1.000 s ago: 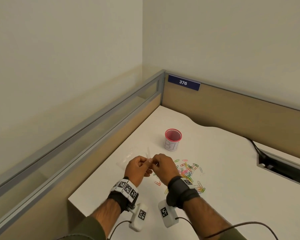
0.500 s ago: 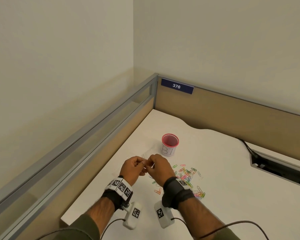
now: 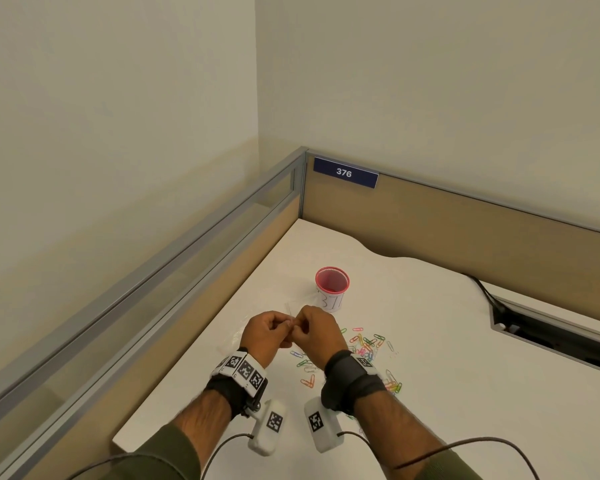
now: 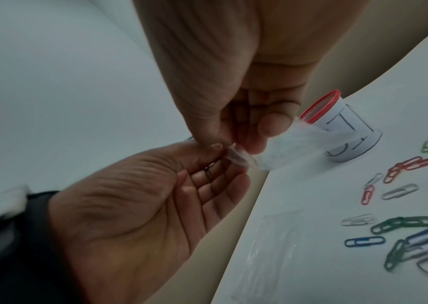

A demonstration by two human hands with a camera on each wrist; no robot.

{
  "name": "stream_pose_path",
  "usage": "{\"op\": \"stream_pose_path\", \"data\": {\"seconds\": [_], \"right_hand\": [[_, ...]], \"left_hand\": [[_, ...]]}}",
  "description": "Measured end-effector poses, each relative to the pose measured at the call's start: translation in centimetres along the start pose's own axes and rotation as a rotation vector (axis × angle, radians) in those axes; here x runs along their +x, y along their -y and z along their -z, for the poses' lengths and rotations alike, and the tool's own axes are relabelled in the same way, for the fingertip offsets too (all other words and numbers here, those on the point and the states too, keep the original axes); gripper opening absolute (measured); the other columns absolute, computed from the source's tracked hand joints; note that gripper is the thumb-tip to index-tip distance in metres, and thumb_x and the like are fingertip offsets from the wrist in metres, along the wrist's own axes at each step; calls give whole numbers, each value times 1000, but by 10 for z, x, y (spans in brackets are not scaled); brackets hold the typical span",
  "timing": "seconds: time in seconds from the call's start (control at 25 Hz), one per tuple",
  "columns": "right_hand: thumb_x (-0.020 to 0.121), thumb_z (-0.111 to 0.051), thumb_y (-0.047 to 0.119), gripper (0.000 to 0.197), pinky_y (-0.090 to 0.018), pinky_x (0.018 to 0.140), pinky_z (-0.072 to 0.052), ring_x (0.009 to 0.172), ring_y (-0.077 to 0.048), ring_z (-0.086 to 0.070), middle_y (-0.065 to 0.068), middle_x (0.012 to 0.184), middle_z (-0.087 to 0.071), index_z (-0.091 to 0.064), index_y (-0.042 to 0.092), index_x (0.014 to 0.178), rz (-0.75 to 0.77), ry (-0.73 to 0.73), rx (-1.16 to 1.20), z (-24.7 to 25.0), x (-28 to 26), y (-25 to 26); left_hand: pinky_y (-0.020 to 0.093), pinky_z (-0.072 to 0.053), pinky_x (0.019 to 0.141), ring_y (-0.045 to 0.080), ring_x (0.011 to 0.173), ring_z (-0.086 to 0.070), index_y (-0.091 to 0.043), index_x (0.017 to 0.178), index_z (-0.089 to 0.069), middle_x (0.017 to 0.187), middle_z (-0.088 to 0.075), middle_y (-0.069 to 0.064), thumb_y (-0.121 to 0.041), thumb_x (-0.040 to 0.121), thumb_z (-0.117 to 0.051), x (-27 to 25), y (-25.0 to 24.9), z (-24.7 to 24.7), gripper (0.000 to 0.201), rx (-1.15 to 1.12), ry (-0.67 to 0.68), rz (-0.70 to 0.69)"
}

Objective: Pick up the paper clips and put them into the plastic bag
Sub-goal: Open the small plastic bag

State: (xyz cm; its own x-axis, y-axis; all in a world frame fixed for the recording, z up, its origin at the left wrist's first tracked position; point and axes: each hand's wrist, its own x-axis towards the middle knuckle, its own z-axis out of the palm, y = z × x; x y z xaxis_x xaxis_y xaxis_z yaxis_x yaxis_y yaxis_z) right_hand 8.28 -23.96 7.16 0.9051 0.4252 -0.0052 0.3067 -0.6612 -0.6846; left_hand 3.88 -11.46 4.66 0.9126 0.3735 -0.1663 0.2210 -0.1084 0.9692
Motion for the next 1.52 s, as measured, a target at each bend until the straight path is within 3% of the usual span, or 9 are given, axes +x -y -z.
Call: {"op": "stream_pose_path", "data": {"seconds": [0.2,0.4,0.72,0.88,1.0,1.2,1.32,1.44,1.52], "right_hand": [[86,-64,27,12,-27,71,-54,73,-14,-56,-2,86,-65,-62,16,90,22,25,105,2,-3,1],[89,-60,19,14,-36,79,-57,78,-20,-65,-4,84,-70,-72,11,88,46,56,99,4,1,0],[88,-58,22,14,-29,70,-53,67,-12,-54,3,72,-60,-66,13,82,54,24,62,8,7,5],[85,-60,23,14,-28,64,-49,62,-12,-50,1,68,-57,-62,13,75,34,31,33,5,8,4],[85,-59,20,15,-31,64,-51,62,-14,-49,-1,68,-57,-55,17,71,-15,-7,3,0,8,5],[85,-55,21,10,-35,66,-53,62,-16,-46,-9,75,-60,-57,13,79,-116,-112,-80,3,15,1],[88,-53,28,11,-35,69,-54,67,-17,-53,-4,80,-61,-57,18,86,-124,-129,-158,4,15,-4],[88,-60,34,19,-30,76,-53,81,-18,-63,1,93,-66,-59,24,104,-59,31,-118,2,11,-4],[90,-58,29,17,-32,80,-54,84,-20,-64,-1,97,-69,-61,23,105,-81,11,-149,5,14,-6]], "left_hand": [[38,-63,69,27,73,-75,-5,89,-70,79,-75,13,-11,89,-69,-3,-2,9,6,-108,12,52],[37,-62,69,30,72,-72,1,89,-66,79,-74,18,-9,93,-63,-1,-4,13,11,-116,49,34],[33,-61,70,24,73,-69,2,92,-63,80,-71,12,-16,99,-53,0,-3,14,21,-50,147,19],[32,-59,70,18,69,-68,-4,86,-62,75,-70,6,-17,99,-51,0,-7,12,20,176,118,-72],[21,-47,58,11,63,-63,-10,82,-60,71,-67,2,-19,97,-50,-2,-13,6,20,406,51,-112],[29,-42,57,15,59,-46,-15,69,-45,69,-55,8,-18,90,-55,-3,-17,3,24,520,12,-97],[26,-43,60,14,63,-47,-18,66,-42,83,-51,3,-20,87,-58,-4,-22,3,27,603,7,-129],[33,-53,71,16,72,-56,-17,71,-45,100,-51,1,-24,87,-59,-2,-22,4,22,655,71,-149],[38,-55,78,19,81,-61,-18,73,-46,108,-52,-2,-26,83,-57,-2,-19,7,16,707,128,-157]]}}
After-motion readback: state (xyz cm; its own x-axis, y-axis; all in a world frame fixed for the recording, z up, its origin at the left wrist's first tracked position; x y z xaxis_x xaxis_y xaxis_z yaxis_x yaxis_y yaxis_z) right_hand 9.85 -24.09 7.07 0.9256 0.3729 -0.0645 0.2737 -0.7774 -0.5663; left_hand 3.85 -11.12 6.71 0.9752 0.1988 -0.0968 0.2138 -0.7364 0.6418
